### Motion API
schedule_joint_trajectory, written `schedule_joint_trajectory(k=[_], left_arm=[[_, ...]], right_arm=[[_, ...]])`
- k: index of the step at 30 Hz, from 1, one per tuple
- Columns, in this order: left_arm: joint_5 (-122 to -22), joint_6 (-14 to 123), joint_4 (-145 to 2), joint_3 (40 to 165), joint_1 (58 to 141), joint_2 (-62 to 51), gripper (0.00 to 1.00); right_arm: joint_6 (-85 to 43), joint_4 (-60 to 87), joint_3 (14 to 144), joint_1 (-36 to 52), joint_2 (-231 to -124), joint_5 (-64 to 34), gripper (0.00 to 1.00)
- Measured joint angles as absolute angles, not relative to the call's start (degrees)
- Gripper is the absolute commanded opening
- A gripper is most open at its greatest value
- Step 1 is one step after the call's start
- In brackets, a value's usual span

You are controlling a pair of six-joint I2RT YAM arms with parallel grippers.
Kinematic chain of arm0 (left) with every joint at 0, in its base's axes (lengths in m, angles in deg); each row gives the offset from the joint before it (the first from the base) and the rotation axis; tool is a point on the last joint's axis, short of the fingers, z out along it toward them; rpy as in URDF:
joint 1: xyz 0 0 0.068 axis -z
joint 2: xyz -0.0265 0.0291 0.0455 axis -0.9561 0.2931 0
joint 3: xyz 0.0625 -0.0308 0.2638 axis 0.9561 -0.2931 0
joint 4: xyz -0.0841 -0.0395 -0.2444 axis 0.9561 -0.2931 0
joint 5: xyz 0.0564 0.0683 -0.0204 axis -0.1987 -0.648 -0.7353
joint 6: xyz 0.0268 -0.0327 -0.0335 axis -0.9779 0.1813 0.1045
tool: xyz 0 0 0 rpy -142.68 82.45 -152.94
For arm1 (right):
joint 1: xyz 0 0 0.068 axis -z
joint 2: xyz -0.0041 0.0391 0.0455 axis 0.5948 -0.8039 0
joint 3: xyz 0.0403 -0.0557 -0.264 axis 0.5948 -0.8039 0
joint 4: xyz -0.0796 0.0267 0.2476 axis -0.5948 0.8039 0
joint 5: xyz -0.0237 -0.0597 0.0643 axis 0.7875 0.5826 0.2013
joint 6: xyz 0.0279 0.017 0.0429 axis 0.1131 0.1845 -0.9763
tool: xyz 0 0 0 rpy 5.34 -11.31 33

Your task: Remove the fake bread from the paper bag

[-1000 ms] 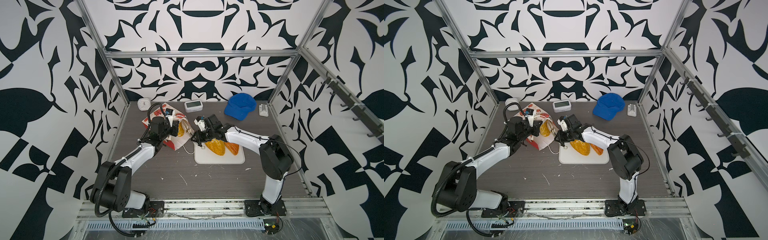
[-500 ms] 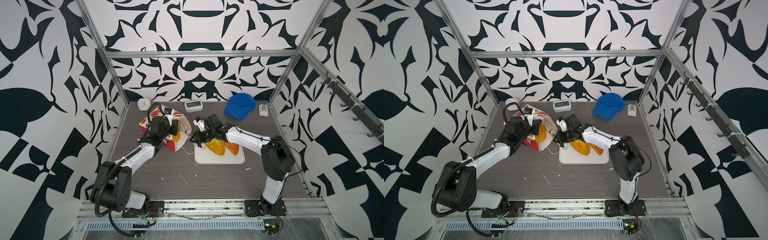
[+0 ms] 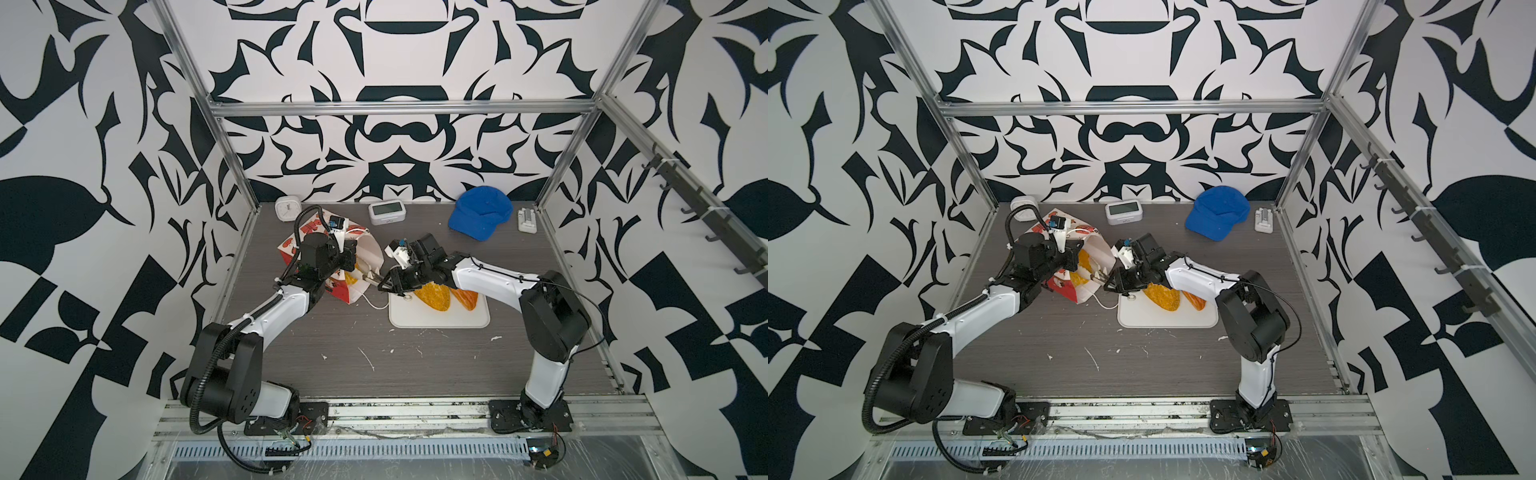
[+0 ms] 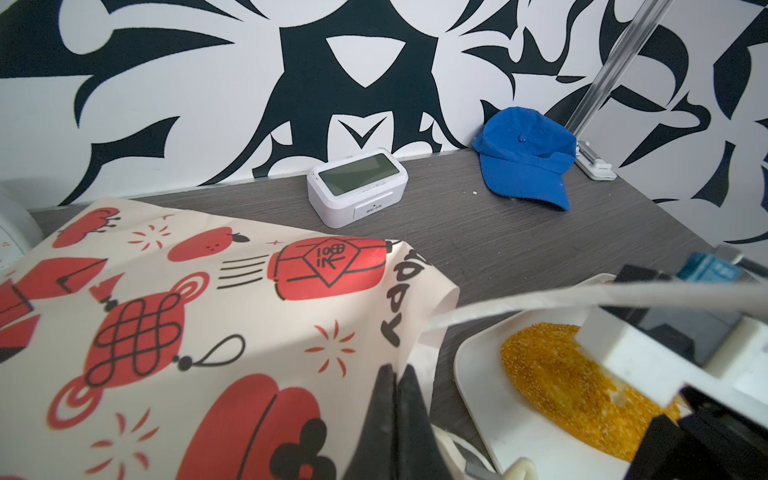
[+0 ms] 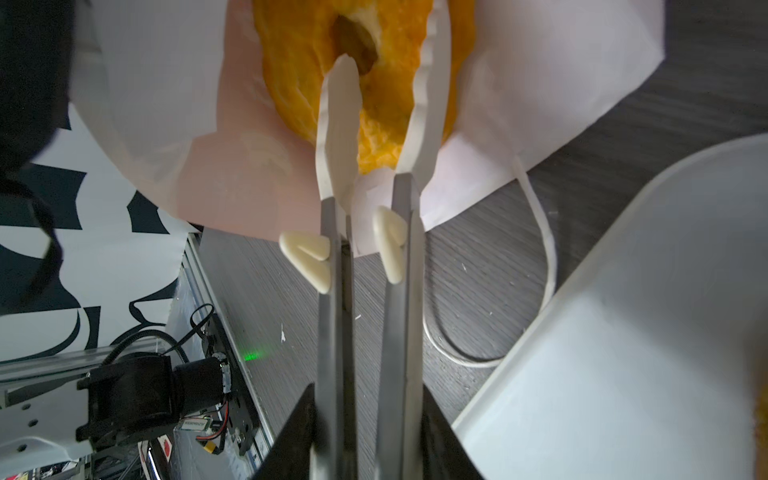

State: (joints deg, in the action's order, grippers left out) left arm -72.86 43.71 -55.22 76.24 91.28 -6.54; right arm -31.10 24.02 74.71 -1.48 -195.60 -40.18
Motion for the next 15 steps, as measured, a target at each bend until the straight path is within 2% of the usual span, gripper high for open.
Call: schedule_joint_trajectory(k=[15], left_arm=[[-72.4,43.3,-56.4,76.2,91.3,-7.0,0.0]], right_arm=[[-33.9,18.2,72.5,1.6,-195.6,-41.6,0.42]])
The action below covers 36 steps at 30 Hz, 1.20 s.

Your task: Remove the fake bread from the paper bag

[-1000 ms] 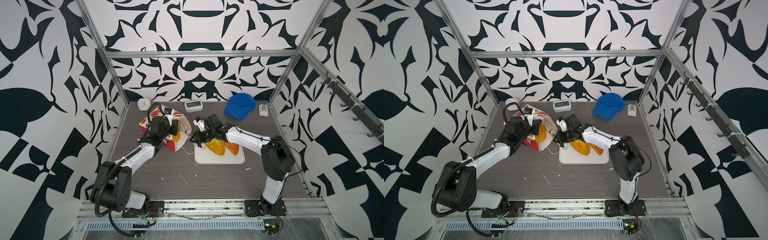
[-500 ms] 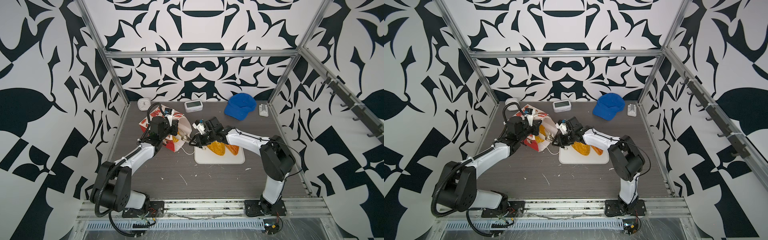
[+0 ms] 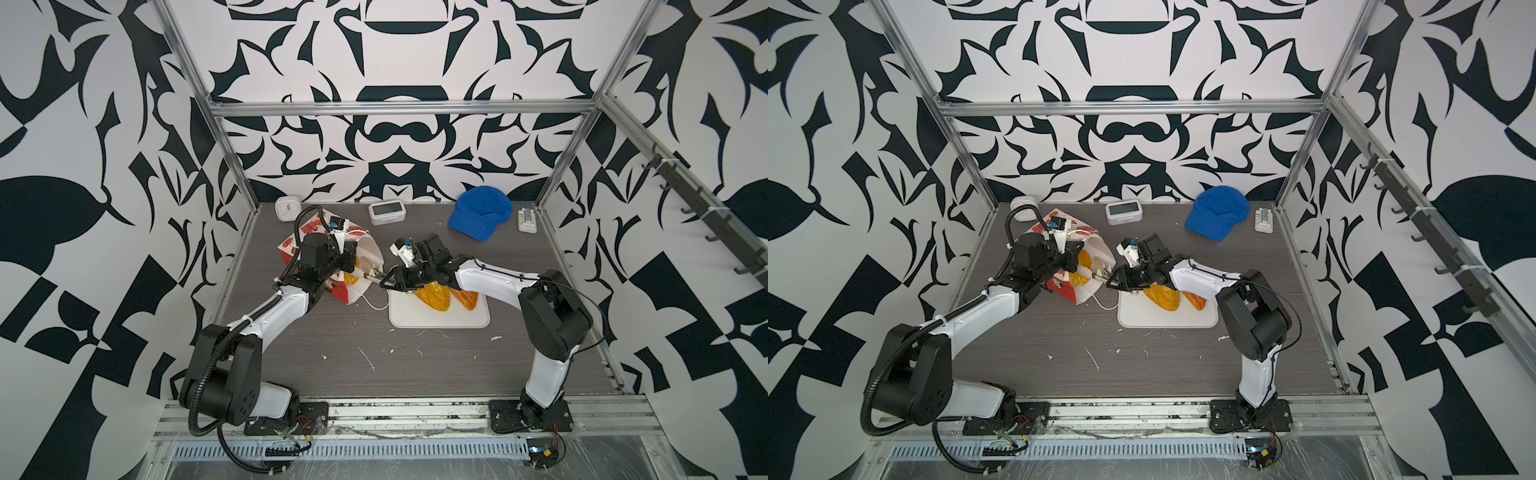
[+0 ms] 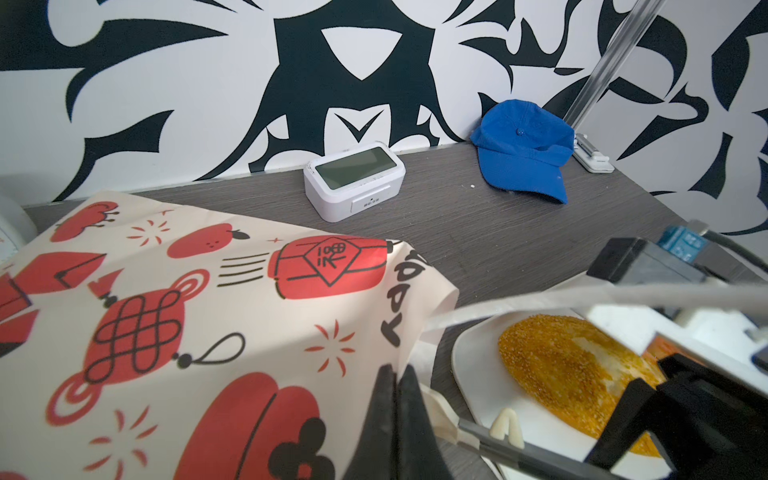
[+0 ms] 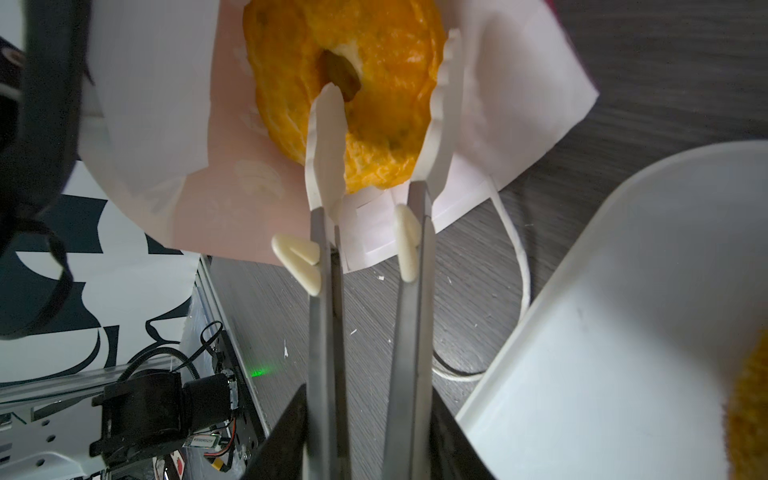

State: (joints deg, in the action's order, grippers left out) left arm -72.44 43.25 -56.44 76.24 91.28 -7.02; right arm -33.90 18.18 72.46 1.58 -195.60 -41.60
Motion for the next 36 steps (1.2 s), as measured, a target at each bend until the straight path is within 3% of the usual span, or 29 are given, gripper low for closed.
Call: schedule_joint_trajectory(k=[36], left_arm=[[-72.0,43.3,-57.0,76.2,91.2,-7.5,0.0]], right_arm=[[-47.8,-4.7,69.0,6.3,-202.9,-57.2,0.46]])
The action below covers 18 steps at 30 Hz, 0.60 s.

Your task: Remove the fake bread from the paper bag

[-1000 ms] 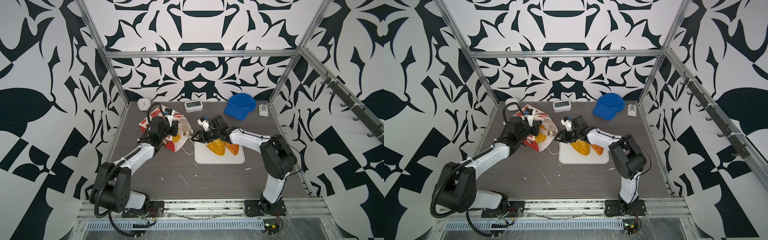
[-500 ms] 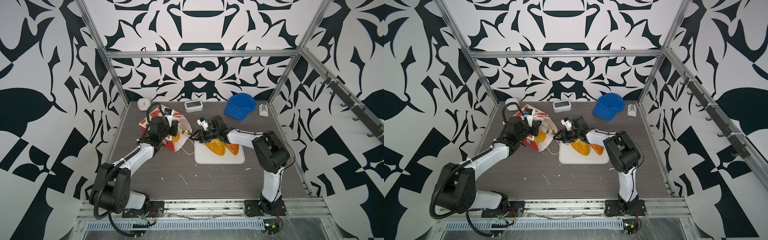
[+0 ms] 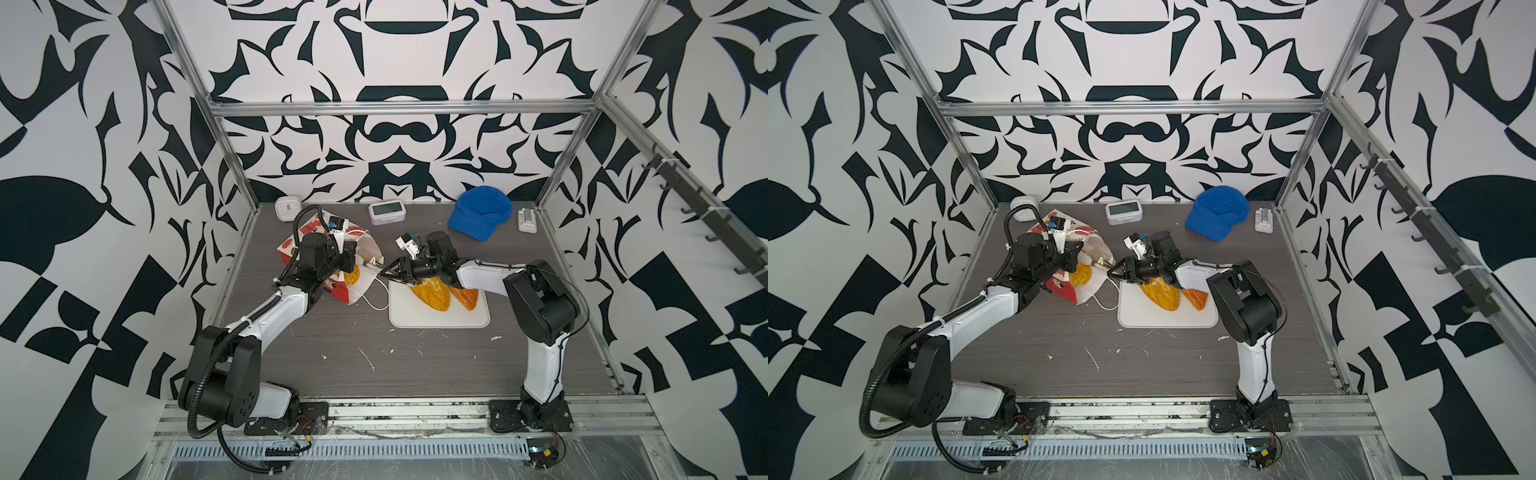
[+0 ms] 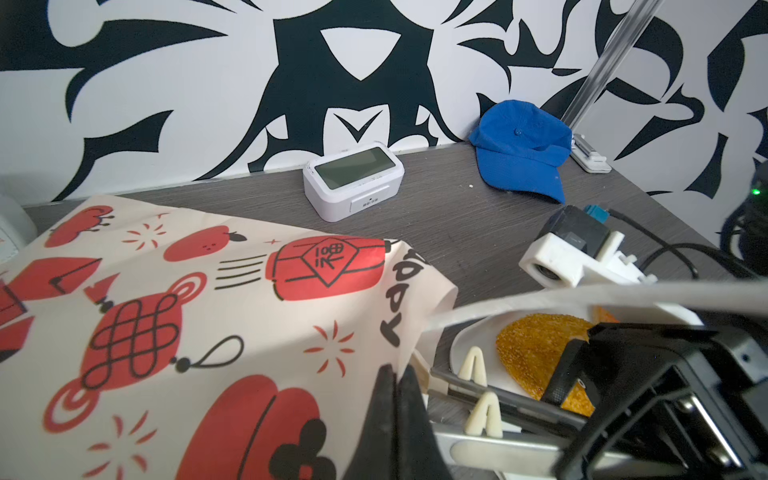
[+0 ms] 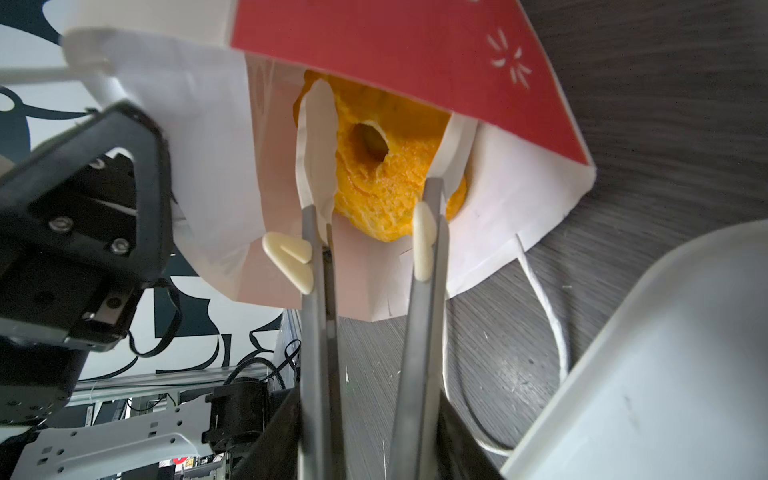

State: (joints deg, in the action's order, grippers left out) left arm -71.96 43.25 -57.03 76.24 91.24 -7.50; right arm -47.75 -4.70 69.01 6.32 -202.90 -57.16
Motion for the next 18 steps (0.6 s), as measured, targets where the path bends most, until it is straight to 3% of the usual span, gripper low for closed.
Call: schedule_joint_trajectory(k=[18], left_arm=[[-71.4,43.3,-57.5,76.2,91.2,-7.6,0.0]], right_arm=[[-49.0,-10.8,67.4,6.4,-206.7,-60.0,0.46]])
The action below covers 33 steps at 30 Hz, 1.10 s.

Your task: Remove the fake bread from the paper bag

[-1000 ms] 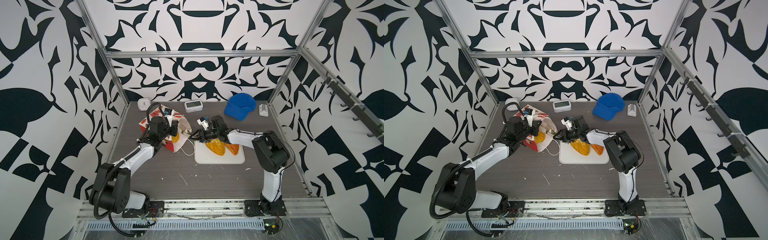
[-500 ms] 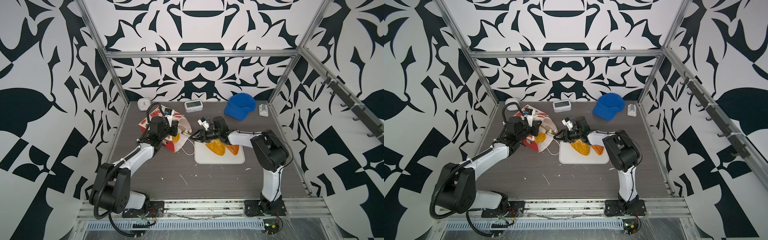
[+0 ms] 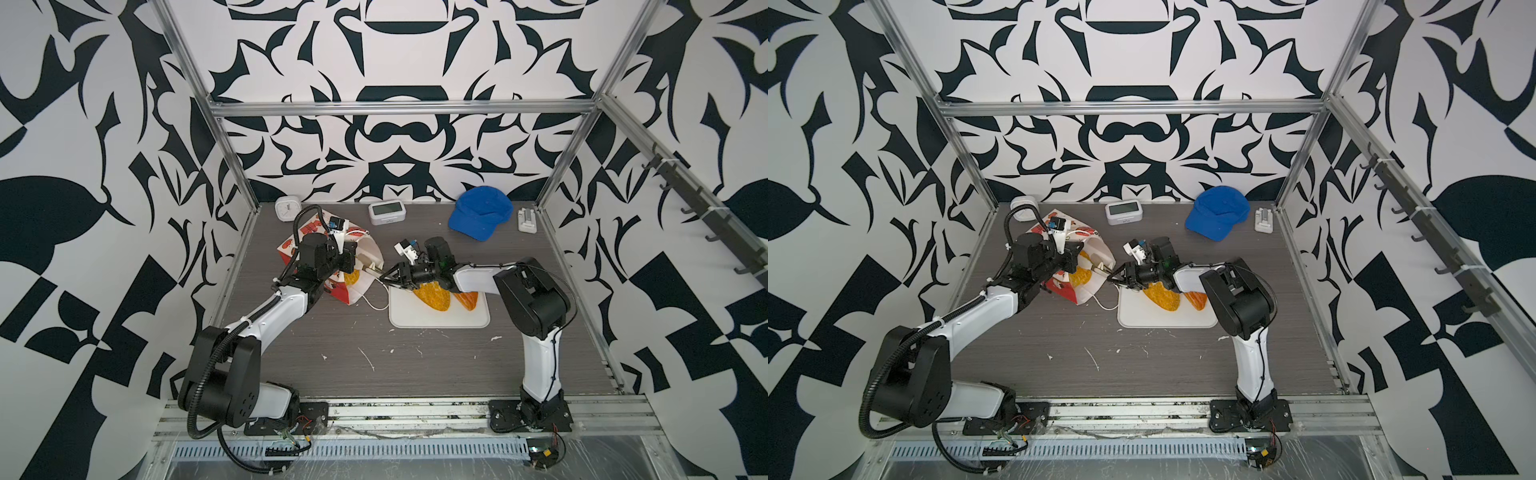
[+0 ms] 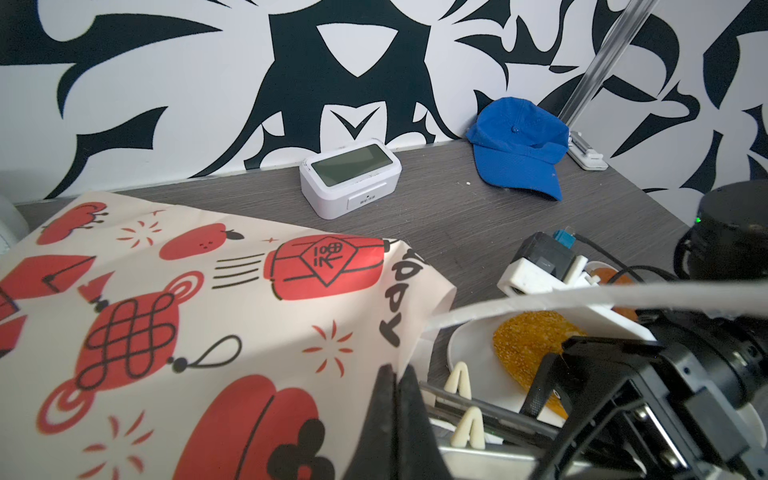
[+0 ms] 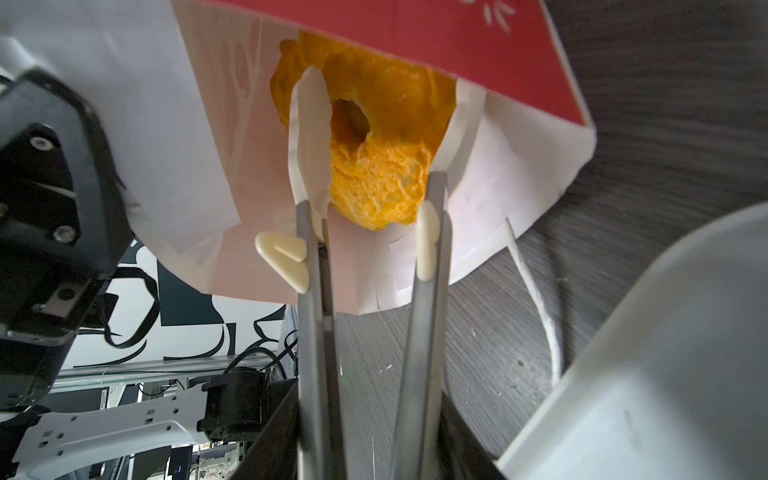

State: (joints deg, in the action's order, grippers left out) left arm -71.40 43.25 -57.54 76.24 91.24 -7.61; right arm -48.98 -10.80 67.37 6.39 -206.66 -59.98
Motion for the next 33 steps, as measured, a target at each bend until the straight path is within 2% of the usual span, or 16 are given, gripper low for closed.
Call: schedule_joint_trajectory(k=[17,27,33], left_arm=[[-70.9,43.1,-57.7,76.2,91.2,-7.9,0.0],[-70.8,42.8,-57.7,76.2,91.2,-8.2,0.0],[-70.8,42.6,-57.7,76.2,91.2,-8.6,0.0]], right_arm=[[-51.1,-18.6,67.3,5.2,-212.5,-64.6,0.47],[-57.6,-27.6,67.3,5.0,-213.0,-66.2,0.4],[-58.9,-29.9,67.3,4.7,-213.0,-67.0,0.28]])
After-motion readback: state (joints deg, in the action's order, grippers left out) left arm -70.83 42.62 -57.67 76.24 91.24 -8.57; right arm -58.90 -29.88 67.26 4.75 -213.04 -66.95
